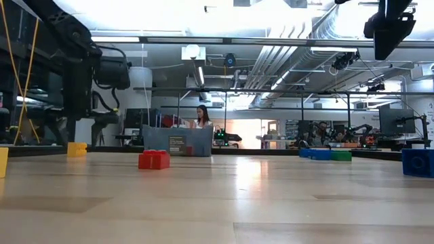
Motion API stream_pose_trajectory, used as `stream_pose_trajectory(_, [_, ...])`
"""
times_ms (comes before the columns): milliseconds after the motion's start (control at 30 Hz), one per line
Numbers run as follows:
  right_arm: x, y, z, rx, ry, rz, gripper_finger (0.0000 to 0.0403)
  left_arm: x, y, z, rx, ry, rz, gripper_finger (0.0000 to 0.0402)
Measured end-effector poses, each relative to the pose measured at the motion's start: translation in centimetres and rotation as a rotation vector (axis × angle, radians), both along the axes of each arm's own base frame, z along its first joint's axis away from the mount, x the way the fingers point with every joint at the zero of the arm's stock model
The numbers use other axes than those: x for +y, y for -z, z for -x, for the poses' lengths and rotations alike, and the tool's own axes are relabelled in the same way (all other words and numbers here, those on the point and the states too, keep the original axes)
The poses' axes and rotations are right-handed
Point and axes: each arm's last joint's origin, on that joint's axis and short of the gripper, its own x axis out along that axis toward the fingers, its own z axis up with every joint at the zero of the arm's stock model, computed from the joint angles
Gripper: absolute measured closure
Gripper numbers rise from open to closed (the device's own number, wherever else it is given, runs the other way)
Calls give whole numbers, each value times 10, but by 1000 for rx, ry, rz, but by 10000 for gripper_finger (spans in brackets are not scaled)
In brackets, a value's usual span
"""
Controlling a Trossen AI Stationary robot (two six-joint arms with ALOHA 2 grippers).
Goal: Sort blocks by size
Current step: Put the yellow game piece into the green bin
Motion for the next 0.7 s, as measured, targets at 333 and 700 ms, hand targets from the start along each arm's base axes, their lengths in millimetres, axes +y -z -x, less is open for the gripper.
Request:
stream_pose_trajectory(333, [0, 0, -1, -8, 1, -4, 50, 8, 5, 0, -6, 42, 6, 281])
stream_pose_trajectory(700, [3, -37, 24, -179, 38, -80, 50, -1, -24, -25, -187, 285, 36, 359])
